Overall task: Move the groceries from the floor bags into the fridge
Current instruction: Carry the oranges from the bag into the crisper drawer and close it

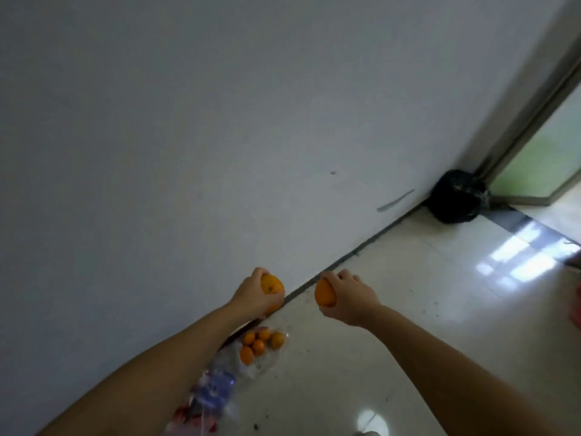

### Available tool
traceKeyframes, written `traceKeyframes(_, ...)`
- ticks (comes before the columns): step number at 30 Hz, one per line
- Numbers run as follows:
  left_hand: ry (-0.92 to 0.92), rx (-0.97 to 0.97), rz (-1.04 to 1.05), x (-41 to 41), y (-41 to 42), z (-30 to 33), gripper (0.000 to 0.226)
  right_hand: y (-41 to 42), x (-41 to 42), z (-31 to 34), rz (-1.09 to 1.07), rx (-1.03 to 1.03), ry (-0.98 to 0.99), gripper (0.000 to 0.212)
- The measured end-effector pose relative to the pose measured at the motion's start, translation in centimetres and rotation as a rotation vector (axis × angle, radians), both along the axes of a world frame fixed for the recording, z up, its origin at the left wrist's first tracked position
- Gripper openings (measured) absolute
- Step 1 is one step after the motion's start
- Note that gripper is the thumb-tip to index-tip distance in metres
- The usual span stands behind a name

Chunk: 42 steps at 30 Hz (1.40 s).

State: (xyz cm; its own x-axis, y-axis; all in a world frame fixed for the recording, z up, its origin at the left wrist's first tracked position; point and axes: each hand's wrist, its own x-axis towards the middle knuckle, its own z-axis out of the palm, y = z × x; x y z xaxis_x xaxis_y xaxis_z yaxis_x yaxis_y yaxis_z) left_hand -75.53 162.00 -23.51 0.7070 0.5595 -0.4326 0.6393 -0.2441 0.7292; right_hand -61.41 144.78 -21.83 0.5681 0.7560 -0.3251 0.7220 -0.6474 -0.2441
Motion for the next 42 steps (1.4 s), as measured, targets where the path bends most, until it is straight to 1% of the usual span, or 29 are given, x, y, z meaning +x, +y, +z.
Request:
traceKeyframes(5, -0.084, 0.001, -0.310, 4.9, -7.7, 4.2, 0.052, -10.9, -0.9, 2.5, -0.268, 0.016, -0.039, 0.076)
traceKeyframes(10, -0.125, 0.004, -0.592, 8.5, -19.8, 6.1, 0.053, -24.5, -2.9, 4.5, -0.541, 0.024, -0.092, 0.075)
traceKeyframes(15, -0.110, -0.009, -0.864, 10.3, -36.3, 5.4, 0.054, -41.8, -7.9, 5.4, -0.829, 0.023, -0.104, 0.074)
traceKeyframes(20, -0.099, -0.040, -1.071, 8.0, -55.9, 3.8, 0.057, -59.5, -15.1, 5.6, -1.084, -0.032, -0.084, 0.074)
traceKeyframes(23, -0.071, -0.108, -1.152, 6.1, -65.7, 3.4, 0.058, -67.5, -18.4, 5.9, -1.200, -0.033, -0.087, 0.074)
traceKeyframes(25, -0.049, -0.164, -1.199, 5.4, -70.8, 3.8, 0.056, -71.5, -19.8, 6.0, -1.263, -0.032, -0.088, 0.074)
traceKeyframes(28, -0.020, -0.287, -1.207, 5.7, -76.7, 4.9, 0.050, -76.3, -20.4, 6.0, -1.363, 0.029, -0.068, 0.074)
traceKeyframes(32, 0.052, -0.543, -1.088, 9.0, -82.9, 5.3, 0.049, -81.5, -18.1, 5.9, -1.466, 0.152, -0.067, 0.075)
traceKeyframes(35, 0.123, -0.778, -0.950, 13.5, -88.3, 6.1, 0.052, -86.1, -14.2, 6.5, -1.488, 0.181, -0.087, 0.076)
traceKeyframes(37, 0.161, -0.907, -0.867, 16.8, -92.0, 7.2, 0.049, -89.6, -11.0, 7.2, -1.515, 0.203, -0.100, 0.077)
traceKeyframes(40, 0.198, -1.031, -0.809, 21.9, -97.7, 9.5, 0.054, -95.2, -6.5, 9.4, -1.564, 0.235, -0.120, 0.074)
traceKeyframes(42, 0.194, -1.079, -0.828, 25.8, -101.7, 11.5, 0.059, -99.3, -3.3, 11.2, -1.592, 0.272, -0.164, 0.073)
